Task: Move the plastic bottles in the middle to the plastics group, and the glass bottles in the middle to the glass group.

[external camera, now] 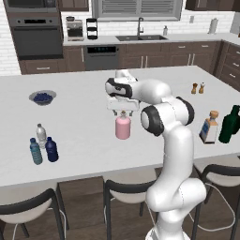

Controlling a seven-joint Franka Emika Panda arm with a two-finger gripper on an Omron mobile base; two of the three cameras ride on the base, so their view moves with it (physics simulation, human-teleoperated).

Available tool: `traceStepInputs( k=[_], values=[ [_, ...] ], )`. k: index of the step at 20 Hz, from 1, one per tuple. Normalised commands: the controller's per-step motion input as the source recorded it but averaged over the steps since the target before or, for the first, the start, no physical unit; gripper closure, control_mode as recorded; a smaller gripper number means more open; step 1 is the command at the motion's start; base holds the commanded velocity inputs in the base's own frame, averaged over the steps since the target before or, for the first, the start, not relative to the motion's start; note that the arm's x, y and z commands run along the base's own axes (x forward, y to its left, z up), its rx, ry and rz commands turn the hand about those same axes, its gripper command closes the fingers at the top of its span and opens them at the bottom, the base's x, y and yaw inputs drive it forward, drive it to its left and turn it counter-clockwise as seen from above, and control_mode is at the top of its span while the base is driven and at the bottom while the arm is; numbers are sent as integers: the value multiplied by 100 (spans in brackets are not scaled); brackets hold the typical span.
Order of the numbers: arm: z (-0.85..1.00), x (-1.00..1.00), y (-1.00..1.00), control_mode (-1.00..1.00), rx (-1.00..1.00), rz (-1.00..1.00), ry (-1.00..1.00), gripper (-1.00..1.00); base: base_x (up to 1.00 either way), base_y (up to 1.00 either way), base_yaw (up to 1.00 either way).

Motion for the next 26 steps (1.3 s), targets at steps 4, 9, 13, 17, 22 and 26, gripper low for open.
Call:
traceStepInputs(
  k=[4, 9, 13, 17, 22, 26],
  values=[
    [0, -7, -6, -100, 0, -3, -1, -100, 0, 0, 0],
    [0, -11, -12, -100, 0, -8, -3, -100, 0, 0, 0],
    [-1, -12, -1, -100, 0, -6, -5, -100, 0, 0, 0],
    [-2, -15, 13, -100, 0, -4, -8, -100, 0, 0, 0],
    [-1, -14, 6, -100, 0, -4, -6, -100, 0, 0, 0],
    [-1, -9, -1, -100, 0, -7, -4, -100, 0, 0, 0]
  ],
)
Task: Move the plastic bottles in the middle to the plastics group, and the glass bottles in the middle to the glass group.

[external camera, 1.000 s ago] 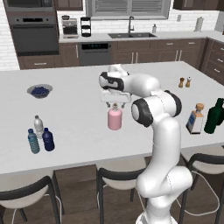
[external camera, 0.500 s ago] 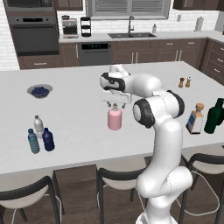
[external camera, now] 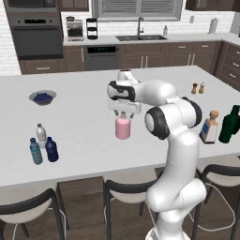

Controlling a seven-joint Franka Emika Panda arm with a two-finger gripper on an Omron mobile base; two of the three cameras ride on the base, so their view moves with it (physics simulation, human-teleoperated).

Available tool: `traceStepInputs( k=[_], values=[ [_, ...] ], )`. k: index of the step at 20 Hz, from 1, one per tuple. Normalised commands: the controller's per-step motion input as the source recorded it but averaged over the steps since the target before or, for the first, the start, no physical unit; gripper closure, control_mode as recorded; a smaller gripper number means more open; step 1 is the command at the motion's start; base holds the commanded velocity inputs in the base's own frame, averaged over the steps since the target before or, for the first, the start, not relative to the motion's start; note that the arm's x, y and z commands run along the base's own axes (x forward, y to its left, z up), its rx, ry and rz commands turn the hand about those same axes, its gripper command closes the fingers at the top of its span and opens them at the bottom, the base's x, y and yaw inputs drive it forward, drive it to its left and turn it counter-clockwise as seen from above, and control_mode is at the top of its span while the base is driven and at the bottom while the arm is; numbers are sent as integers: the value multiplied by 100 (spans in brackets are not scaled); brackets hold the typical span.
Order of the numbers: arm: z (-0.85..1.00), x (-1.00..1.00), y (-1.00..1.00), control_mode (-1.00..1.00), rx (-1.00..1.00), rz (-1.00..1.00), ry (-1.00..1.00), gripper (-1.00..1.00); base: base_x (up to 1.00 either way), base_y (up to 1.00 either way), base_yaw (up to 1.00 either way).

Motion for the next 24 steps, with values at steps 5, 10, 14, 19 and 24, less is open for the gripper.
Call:
traceStepInputs(
  k=[5, 10, 14, 19, 24],
  values=[
    [-3, 0, 0, -100, 0, -4, -6, -100, 0, 0, 0],
    [-9, 20, 0, -100, 0, 0, -11, -100, 0, 0, 0],
    [-11, 0, 0, -100, 0, 0, -12, -100, 0, 0, 0],
    [0, -8, 0, -100, 0, 0, -5, 100, 0, 0, 0],
    [0, -1, 0, -100, 0, 0, 0, 100, 0, 0, 0]
  ],
)
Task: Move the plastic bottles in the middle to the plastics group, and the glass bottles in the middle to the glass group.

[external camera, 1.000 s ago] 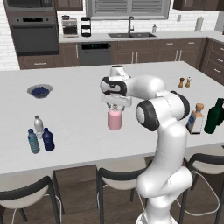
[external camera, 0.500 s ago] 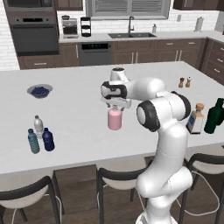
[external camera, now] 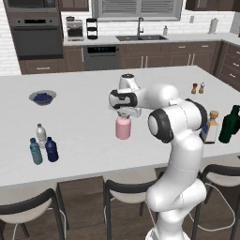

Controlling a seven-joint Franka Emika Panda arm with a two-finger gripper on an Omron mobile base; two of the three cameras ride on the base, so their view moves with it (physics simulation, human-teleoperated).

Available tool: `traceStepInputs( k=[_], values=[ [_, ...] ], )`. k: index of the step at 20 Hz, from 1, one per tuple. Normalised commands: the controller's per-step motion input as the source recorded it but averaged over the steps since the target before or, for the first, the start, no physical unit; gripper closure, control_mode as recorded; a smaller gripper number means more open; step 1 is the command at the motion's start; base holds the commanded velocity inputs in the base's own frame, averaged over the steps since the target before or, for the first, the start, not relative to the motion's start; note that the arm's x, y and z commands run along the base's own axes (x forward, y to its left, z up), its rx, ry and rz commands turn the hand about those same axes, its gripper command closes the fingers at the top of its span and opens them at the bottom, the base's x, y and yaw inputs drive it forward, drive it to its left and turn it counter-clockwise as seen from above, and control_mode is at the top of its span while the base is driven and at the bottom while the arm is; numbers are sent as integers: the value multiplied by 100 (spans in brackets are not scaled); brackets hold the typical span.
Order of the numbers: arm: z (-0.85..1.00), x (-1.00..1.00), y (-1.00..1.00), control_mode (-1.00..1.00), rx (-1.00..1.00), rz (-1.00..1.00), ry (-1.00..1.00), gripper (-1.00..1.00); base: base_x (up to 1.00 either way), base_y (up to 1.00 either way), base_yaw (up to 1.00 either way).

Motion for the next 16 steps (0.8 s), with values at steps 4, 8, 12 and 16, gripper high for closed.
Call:
traceStepInputs(
  k=[4, 8, 12, 16],
  values=[
    [-1, 4, -7, -100, 0, 0, 8, 100, 0, 0, 0],
    [32, -13, -35, -100, -1, 0, 7, 100, 0, 0, 0],
    [45, -38, -52, -100, -2, 0, 0, 100, 0, 0, 0],
    [36, -40, -67, -100, -7, 0, 0, 100, 0, 0, 0]
  ],
)
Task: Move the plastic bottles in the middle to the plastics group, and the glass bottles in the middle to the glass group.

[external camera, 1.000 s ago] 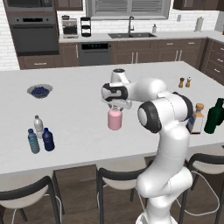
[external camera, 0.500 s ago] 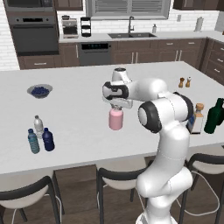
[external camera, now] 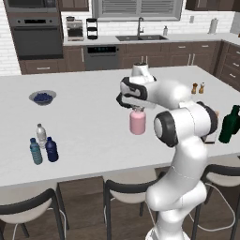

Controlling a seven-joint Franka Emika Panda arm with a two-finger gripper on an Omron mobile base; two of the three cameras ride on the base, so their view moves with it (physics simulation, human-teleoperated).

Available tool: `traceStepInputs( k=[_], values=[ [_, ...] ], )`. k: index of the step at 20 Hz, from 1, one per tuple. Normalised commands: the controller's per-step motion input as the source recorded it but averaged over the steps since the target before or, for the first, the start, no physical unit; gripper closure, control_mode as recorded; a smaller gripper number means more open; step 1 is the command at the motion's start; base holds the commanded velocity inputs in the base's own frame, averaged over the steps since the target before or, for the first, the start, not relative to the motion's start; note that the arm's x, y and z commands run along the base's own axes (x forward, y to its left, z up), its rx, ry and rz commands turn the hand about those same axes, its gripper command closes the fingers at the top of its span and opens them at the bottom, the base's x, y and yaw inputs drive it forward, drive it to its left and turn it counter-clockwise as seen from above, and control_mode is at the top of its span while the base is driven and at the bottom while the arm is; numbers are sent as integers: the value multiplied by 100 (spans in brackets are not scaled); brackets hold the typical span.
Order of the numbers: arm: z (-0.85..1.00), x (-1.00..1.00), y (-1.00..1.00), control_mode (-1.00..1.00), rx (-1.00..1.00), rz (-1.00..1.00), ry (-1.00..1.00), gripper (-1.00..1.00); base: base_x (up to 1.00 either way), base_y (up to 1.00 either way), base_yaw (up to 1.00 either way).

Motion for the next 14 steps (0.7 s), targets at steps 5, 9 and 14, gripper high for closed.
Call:
traceStepInputs(
  k=[5, 9, 14],
  values=[
    [20, -43, -89, -100, -1, 0, 0, 100, 0, 0, 0],
    [6, -43, -91, -100, 0, 0, 0, 100, 0, 0, 0],
    [0, -23, -87, -100, 0, 2, 3, 100, 0, 0, 0]
  ],
)
